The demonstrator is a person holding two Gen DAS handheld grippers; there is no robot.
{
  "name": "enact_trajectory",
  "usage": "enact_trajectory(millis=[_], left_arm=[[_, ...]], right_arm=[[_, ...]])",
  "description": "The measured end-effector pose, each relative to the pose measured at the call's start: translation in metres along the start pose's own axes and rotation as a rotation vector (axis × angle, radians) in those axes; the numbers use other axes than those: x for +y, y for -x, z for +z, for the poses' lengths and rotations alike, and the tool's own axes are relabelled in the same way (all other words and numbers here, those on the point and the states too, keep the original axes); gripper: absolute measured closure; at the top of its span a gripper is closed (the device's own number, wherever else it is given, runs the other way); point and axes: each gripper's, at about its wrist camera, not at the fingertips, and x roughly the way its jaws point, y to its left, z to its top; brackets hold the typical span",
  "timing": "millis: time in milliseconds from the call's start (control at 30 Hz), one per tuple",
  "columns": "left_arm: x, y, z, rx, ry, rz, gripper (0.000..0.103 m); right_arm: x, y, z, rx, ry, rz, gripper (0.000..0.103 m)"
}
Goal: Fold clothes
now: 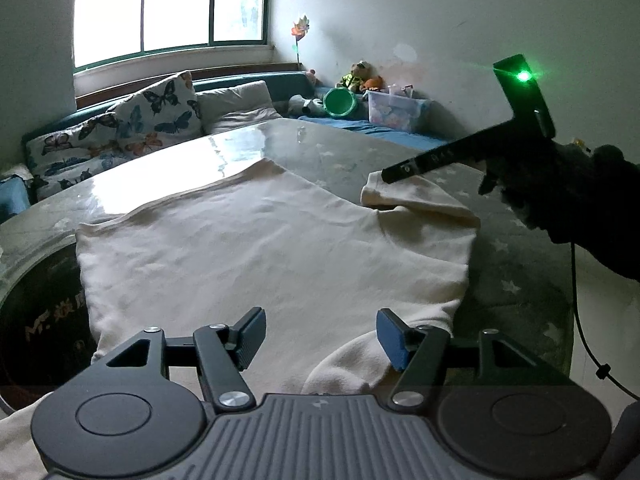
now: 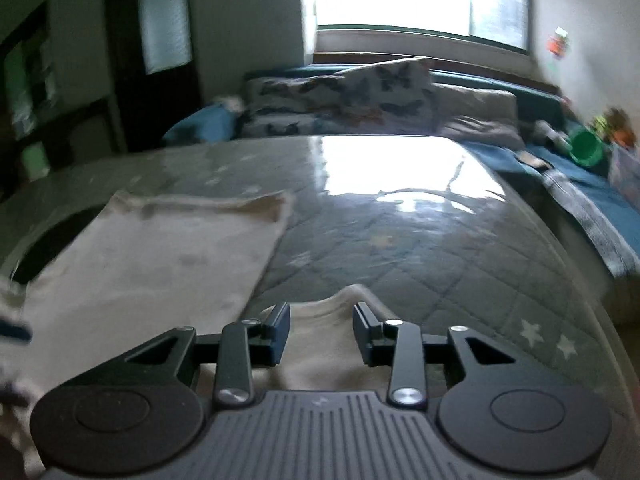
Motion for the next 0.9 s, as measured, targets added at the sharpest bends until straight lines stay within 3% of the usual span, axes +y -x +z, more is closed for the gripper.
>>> enact_trajectory(millis=[200, 300, 333, 367, 467, 733, 900], left_arm=[[0.001, -0.002, -0.001, 0.004, 0.012, 0.001, 0.038], [0.002, 0.002, -0.002, -0.002, 0.008, 0.007, 0.036], [0.002, 0.003, -0.002, -0.004, 0.011, 0.010, 0.035], [0.003, 0.003, -0.002, -0.003, 0.015, 0.013, 0.035], [0.005, 0.004, -0.002, -0.002, 0.025, 0.021, 0.035], [0.006, 0.012, -0.003, -0.025, 0.030, 0.033, 0.035], [0.010, 0.018, -0.006, -0.033, 0.050, 0.049, 0.035]], right_arm=[[0.032, -0.022, 0.001, 0.045, 0.157, -0.005, 0.068], [0.037, -0.026, -0.001, 0.057, 0.165, -0.013, 0.069], [0.035, -0.028, 0.001, 0.056, 0.162, -0.014, 0.073], [0.035, -0.028, 0.001, 0.056, 0.156, -0.024, 0.086], [0.031, -0.025, 0.001, 0.043, 0.120, -0.019, 0.098], [0.010, 0.040, 0.027, -0.126, -0.078, 0.073, 0.098], [0.021, 0.086, 0.052, -0.247, -0.127, 0.177, 0.098]])
